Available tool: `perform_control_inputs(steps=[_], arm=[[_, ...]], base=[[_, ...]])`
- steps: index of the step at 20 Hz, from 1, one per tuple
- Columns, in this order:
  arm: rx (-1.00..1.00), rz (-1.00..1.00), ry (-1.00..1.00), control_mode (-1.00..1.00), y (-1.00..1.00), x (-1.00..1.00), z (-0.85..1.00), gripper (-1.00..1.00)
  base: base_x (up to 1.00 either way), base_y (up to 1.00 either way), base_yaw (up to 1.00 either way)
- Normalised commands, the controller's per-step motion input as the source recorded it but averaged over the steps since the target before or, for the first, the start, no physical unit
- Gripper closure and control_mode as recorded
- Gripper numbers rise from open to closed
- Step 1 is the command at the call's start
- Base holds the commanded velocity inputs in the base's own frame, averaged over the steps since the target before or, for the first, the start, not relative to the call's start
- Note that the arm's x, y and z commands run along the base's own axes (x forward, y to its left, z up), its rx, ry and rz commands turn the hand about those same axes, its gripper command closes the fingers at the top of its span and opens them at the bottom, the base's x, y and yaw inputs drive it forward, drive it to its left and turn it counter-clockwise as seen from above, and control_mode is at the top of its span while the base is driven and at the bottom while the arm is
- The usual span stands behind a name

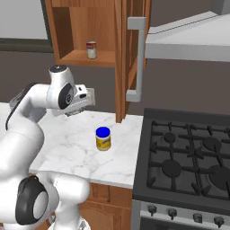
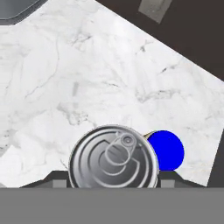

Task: Restock the canned food cabinet by taking the new fresh canned food from the counter and placing it in the cabinet. Then, take the old canned food from the cabinet and place it on the counter.

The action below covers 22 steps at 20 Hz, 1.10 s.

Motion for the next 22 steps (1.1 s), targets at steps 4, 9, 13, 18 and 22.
perform_control_inputs(steps=[4,9,13,18,22], arm=[[0.06,-0.01,0.28,-1.00,0.44,0.33,-0.90,1.00],[0.12,-0.03,0.10,-1.00,0.35,0.19,-0.86,1.00],[0.10,-0.03,-0.01,-1.00,0.40,0.19,-1.00,1.00],[0.07,-0.01,-0.16,-1.00,0.34,0.04,-1.00,1.00],[0.07,-0.01,-0.24,-1.00,0.27,0.18,-0.95,1.00]], base=[[0.00,0.00,0.00],[0.00,0.00,0.00],[0.00,0.00,0.00],[0.00,0.00,0.00],[0.00,0.00,0.00]])
